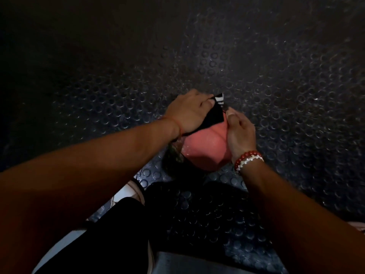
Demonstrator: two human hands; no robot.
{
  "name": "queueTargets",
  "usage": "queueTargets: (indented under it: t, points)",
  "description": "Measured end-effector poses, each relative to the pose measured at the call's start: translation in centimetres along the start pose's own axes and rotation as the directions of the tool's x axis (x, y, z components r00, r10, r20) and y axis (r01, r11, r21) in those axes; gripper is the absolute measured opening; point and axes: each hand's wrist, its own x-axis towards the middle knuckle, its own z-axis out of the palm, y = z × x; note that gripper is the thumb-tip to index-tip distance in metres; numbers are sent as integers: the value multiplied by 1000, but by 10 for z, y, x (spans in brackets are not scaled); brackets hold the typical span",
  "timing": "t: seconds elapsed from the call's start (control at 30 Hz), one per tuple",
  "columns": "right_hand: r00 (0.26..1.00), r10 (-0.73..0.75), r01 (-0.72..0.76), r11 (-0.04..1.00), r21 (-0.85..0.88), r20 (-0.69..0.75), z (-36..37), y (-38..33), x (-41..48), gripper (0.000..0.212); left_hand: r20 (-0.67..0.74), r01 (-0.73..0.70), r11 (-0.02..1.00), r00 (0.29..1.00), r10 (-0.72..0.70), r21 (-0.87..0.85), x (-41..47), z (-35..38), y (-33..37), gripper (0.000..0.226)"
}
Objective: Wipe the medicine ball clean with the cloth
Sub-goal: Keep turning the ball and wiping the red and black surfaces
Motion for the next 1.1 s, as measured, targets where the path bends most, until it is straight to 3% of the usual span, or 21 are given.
queueTargets:
  t: [0.1, 0.17, 0.27, 0.33, 0.4, 0.47, 0.53, 0.57, 0.63, 0.77, 0.9, 0.97, 1.03, 1.1]
  points:
    - [1000, 8, -8, 1000, -23, 16, 0, -2, 1, 47, 101, 259, 948, 965, -244, -186, 17, -8, -1, 39]
    - [1000, 17, -16, 999, -28, 12, -1, -2, 2, 40, 108, 369, 850, 928, -355, -376, 14, -5, -17, 40]
    - [999, 32, -32, 999, 5, -14, -2, -2, 7, 30, 42, 380, 742, 901, -431, -551, -12, 16, -41, 49]
    - [999, 28, -27, 999, 25, -18, -2, -3, 9, 27, -118, 298, 758, 890, -441, -580, -40, 31, -42, 53]
    - [1000, 8, -8, 1000, 28, -11, -3, -4, 9, 27, -274, 151, 879, 914, -298, -452, -67, 38, -30, 55]
    - [1000, -2, 2, 1000, 29, -1, -3, -3, 9, 29, -350, -36, 981, 936, -34, -191, -75, 34, -17, 58]
    - [1000, 7, -8, 999, 34, 14, -1, -4, 5, 41, -306, -188, 981, 933, 190, 36, -60, 26, -15, 57]
    - [1000, 12, -12, 999, 39, 9, -1, -4, 4, 47, -255, -211, 974, 940, 226, 86, -49, 20, -14, 56]
    - [1000, 5, -5, 999, 44, 5, 0, -3, 4, 45, -176, -152, 987, 972, 158, 44, -28, 10, -13, 48]
    - [1000, -13, 13, 1000, 11, 3, 1, -2, 1, 35, -18, 138, 958, 989, -147, -250, 5, -2, -18, 36]
    - [1000, -16, 16, 1000, -19, -5, 1, -4, 1, 30, 79, 420, 689, 880, -468, -591, 5, 8, -41, 43]
    - [1000, -20, 20, 999, -36, -2, 1, -5, 1, 30, 77, 438, 636, 855, -513, -635, -5, 14, -42, 45]
    - [1000, -24, 24, 998, -52, 2, 0, -6, 1, 31, -51, 383, 704, 858, -510, -598, -22, 24, -39, 44]
    - [1000, -25, 25, 998, -59, 2, 0, -7, 0, 34, -199, 269, 813, 886, -419, -517, -47, 32, -29, 49]
